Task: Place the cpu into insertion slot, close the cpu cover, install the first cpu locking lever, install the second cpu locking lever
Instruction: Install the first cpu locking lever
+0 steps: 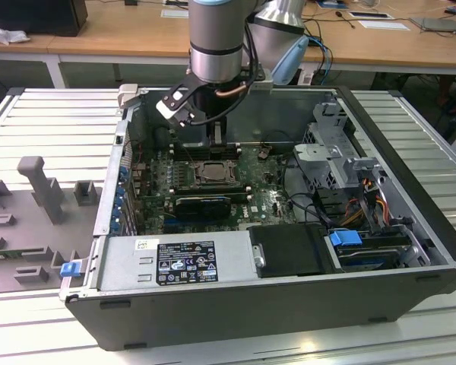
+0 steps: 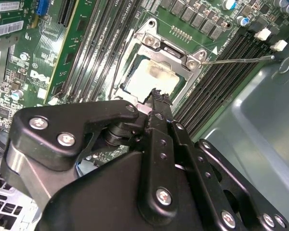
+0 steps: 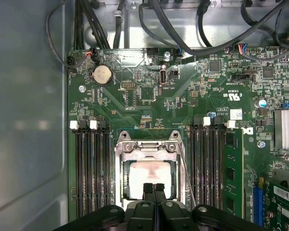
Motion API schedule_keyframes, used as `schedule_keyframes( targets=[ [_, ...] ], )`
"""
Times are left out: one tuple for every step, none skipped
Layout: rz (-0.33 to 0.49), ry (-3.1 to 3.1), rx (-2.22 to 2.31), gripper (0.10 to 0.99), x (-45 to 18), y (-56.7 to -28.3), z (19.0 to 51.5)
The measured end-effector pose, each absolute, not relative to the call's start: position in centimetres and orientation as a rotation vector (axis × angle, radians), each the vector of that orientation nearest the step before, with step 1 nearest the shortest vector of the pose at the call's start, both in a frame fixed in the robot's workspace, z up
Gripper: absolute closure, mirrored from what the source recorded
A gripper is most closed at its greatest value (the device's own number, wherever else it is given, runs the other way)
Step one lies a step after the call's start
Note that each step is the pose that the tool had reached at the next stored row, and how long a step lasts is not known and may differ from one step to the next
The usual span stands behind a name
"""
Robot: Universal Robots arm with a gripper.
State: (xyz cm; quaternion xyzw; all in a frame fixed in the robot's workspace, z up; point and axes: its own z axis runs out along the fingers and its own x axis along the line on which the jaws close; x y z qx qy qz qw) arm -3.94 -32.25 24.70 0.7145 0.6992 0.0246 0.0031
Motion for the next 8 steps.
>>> schedule_keyframes(
  targets=[
    [0.077,2.193,2.24,0.98,-3.94,-32.25,24.73],
    [0.077,2.193,2.239,0.98,-3.94,-32.25,24.75],
    [0.077,2.194,2.239,0.98,-3.94,-32.25,24.77],
    [0.077,2.194,2.239,0.98,-3.94,-32.25,24.79],
    [0.077,2.194,2.239,0.98,-3.94,-32.25,24.82],
    [0.077,2.194,2.238,0.98,-3.94,-32.25,24.84],
    [0.077,2.195,2.238,0.98,-3.94,-32.25,24.87],
    [0.077,2.195,2.238,0.98,-3.94,-32.25,24.9]
  ],
)
